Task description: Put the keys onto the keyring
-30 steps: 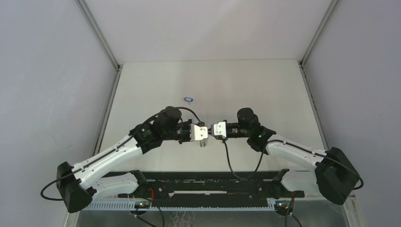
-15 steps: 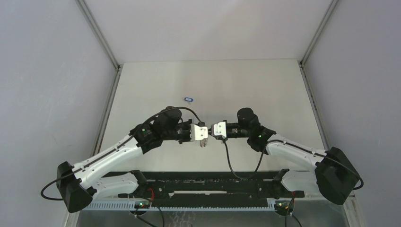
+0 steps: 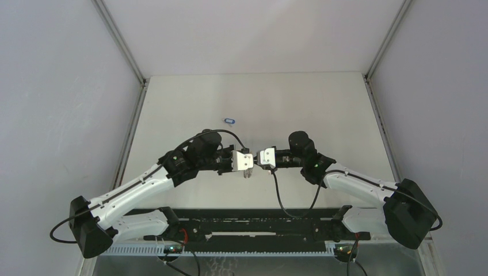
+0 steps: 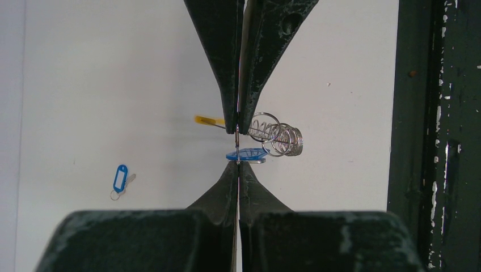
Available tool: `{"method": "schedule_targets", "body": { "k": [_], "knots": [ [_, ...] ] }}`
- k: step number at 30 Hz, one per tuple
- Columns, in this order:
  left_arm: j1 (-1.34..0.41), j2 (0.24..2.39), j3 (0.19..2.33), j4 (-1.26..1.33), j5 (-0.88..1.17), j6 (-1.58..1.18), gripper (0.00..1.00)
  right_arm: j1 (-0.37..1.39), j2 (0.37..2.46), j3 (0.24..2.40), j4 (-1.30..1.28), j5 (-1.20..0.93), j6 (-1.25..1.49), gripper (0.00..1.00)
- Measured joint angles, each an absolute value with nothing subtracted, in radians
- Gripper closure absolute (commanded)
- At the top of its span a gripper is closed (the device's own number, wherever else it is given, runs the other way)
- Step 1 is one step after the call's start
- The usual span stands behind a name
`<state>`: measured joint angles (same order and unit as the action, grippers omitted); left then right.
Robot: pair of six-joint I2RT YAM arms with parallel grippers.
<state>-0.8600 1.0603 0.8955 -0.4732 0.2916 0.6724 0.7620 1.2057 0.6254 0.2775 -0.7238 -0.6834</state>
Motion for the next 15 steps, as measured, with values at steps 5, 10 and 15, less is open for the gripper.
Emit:
{"method": "schedule_targets", "body": {
  "k": [5,10,15],
  "knots": [
    [-0.86,1.06,0.895,-0.473,0.292,0.672,1.0,0.762,1.206,0.625,0.279,-0.723,-0.674,1.0],
    [-0.86,1.06,0.895,-0.473,0.293,0.665,1.0,0.763,1.206,0.625,0.281,-0.723,-0.665,1.0],
    [-0.86,1.06,0.895,-0.473,0.296,0.663,1.0,0.764,1.206,0.625,0.289,-0.723,-0.649,1.0]
  ]
}}
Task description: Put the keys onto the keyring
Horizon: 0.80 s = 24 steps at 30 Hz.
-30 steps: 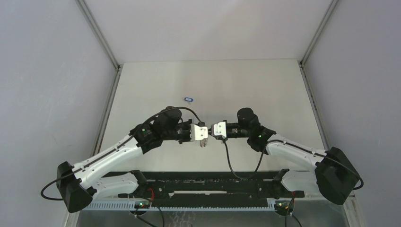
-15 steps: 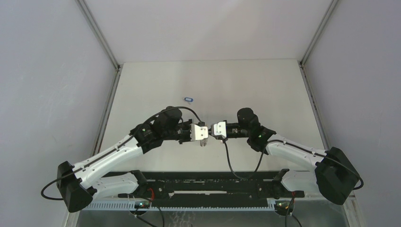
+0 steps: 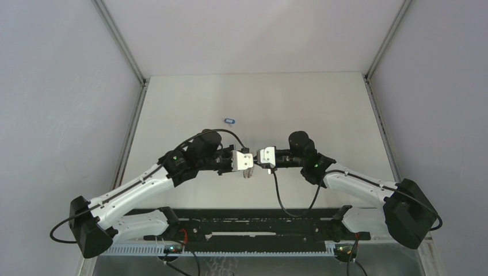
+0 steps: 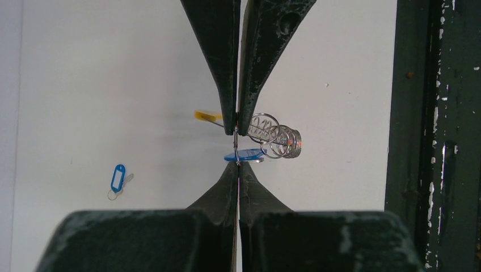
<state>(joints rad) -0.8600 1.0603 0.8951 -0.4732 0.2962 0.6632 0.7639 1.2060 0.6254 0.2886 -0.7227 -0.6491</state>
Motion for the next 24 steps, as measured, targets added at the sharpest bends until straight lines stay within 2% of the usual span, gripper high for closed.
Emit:
{"method": "schedule_targets", "body": {
  "k": [24],
  "knots": [
    [-0.861,1.06,0.895,-0.471,0.321,0.662,1.0,0.776,1.214,0.625,0.303,-0.746,-0.641,1.0]
  ]
}}
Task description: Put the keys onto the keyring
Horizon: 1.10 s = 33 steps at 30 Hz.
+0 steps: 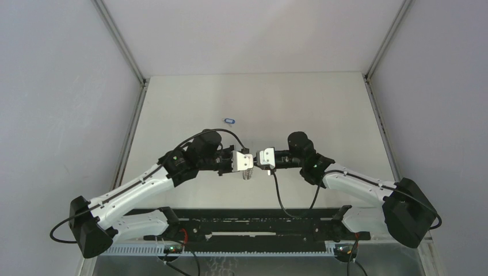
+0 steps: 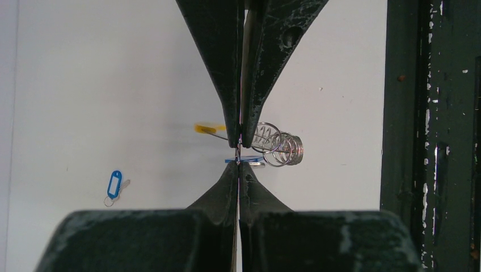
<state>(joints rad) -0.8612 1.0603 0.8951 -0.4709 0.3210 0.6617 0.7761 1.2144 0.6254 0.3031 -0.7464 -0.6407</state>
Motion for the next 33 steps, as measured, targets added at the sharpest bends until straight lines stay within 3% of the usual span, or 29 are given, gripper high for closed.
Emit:
{"method": "schedule_targets", "body": {
  "k": [33],
  "knots": [
    [-0.875,1.047,0.871,-0.39,0.318,0.655,1.0,0.682,1.147,0.575,0.447,-0.869,-0.507,1.0]
  ]
}}
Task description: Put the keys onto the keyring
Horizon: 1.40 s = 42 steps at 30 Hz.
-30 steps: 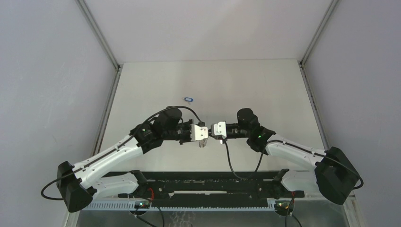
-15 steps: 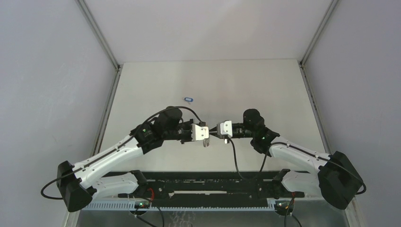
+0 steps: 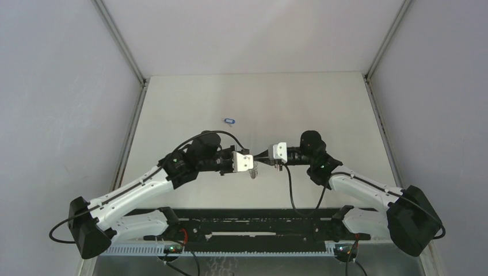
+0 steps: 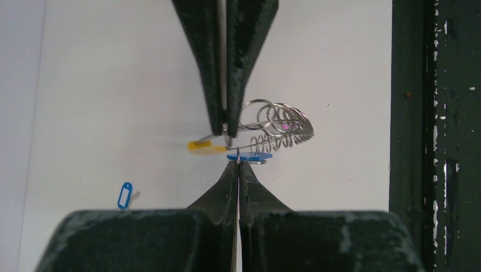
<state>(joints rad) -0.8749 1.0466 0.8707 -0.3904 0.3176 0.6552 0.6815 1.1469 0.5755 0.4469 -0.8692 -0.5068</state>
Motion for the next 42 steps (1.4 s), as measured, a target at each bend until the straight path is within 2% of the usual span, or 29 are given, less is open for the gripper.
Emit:
{"method": "schedule_targets", "body": {
  "k": [21,33,42],
  "knots": [
    [-0.875,0.972,0.817,-0.337,0.266,0.627,1.0,0.628,1.187,0.573,0.563,-0.973,-0.405,1.0],
    [-0.875,0.929,0.78,-0.255,0.274,0.54,1.0,0.576,1.187,0.498,0.767,-1.013,-0.312,1.0],
    [-0.875,0.862,0.654,-0.025,0.266,0.445,1.0,0.525,1.186,0.498,0.911,-1.089,-0.216,1.0]
  ]
}}
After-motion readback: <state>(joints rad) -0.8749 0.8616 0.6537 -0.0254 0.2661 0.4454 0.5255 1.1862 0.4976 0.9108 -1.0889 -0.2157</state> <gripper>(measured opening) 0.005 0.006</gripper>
